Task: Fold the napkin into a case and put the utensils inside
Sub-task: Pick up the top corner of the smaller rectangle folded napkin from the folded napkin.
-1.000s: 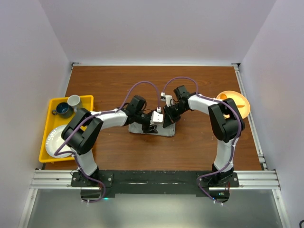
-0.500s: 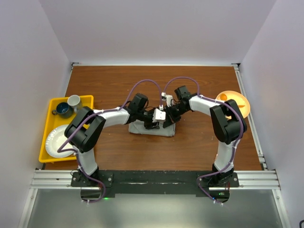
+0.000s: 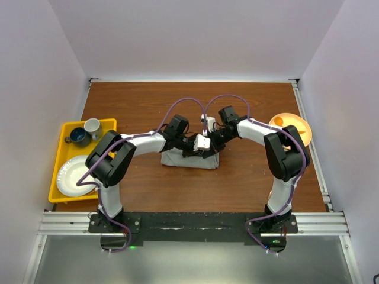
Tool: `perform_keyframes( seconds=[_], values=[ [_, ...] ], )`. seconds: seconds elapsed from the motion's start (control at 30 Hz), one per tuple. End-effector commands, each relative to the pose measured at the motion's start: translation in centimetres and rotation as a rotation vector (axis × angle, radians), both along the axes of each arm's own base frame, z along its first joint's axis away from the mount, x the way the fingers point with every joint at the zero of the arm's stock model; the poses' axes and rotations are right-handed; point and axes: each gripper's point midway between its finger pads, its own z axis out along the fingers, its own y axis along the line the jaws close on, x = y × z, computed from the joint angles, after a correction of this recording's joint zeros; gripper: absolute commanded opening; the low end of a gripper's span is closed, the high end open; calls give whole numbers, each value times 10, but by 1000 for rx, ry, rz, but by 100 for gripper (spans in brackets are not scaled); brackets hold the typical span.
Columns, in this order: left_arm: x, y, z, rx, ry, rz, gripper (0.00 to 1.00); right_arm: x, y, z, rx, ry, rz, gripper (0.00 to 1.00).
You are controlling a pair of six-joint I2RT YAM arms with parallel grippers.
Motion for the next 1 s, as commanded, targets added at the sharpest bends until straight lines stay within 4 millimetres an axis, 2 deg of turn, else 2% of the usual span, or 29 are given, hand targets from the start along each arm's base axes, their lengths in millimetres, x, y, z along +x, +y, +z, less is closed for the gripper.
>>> perform_keyframes(
  seconds=[0.0, 0.07, 0.1, 0.13, 0.23, 0.33, 0.47, 0.63, 0.77, 0.97],
  values=[
    [1, -3, 1, 19, 28, -8, 15, 6, 5, 21, 60, -58, 24, 0],
    [2, -1, 1, 30, 39, 3, 7, 7, 4, 22, 59, -58, 25, 3],
    [-1, 1, -1, 44, 57, 3, 4, 7, 2, 23, 53, -54, 21, 14],
    [-3, 2, -1, 48, 66, 6, 0, 8, 2, 26, 54, -57, 18, 19],
    [-7, 4, -2, 61, 100, 11, 0, 17, -3, 39, 49, -74, -18, 35],
    [-12, 6, -3, 70, 134, 19, 0, 27, -10, 55, 51, -95, -75, 38],
    [-15, 6, -7, 77, 180, 46, 0, 36, -20, 69, 14, -156, -149, 33],
    [-12, 5, -5, 65, 198, 85, 0, 43, -30, 58, -83, -184, -229, 18],
    [-6, 3, 7, 34, 156, 106, 0, 33, -26, 48, -105, -143, -216, 5],
    [-10, 10, 7, 33, 122, 117, 0, 14, -19, 28, -165, -71, -178, 3]
  ],
)
